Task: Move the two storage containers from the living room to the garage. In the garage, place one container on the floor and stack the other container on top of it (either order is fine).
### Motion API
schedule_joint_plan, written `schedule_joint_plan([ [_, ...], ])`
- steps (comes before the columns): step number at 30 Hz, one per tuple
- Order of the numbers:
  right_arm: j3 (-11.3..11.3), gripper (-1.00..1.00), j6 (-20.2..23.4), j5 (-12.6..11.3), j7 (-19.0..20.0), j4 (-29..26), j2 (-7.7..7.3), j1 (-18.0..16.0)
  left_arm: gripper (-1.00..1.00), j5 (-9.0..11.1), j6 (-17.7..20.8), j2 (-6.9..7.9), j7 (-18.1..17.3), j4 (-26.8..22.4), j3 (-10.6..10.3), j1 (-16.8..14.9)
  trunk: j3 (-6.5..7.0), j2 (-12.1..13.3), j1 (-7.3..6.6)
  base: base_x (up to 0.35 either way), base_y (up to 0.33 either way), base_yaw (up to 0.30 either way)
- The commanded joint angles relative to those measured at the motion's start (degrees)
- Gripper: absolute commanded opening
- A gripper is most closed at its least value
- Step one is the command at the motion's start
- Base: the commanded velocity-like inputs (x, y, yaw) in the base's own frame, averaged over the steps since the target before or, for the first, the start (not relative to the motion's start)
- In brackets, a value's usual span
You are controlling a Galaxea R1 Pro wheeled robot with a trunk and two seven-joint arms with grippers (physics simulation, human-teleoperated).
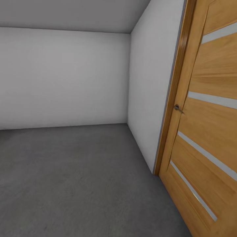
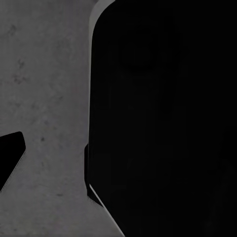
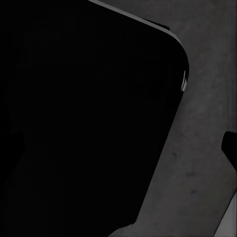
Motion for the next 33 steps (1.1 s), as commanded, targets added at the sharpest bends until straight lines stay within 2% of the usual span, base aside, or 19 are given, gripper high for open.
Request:
schedule_joint_plan([
  [1,0.48,1.00,-0.18,-0.60,-0.01,-0.01,0.00,0.01,1.00,0.38,0.02,0.00,0.07,-0.11,-0.01,0.03,-0.03,-0.01,0.04,0.329,0.000,0.000],
  [33,0.57,1.00,-0.28,-0.60,-0.01,-0.01,-0.09,0.01,1.00,0.43,0.02,-0.08,0.07,-0.11,-0.01,0.03,-0.03,-0.01,0.04,0.329,0.000,0.000],
])
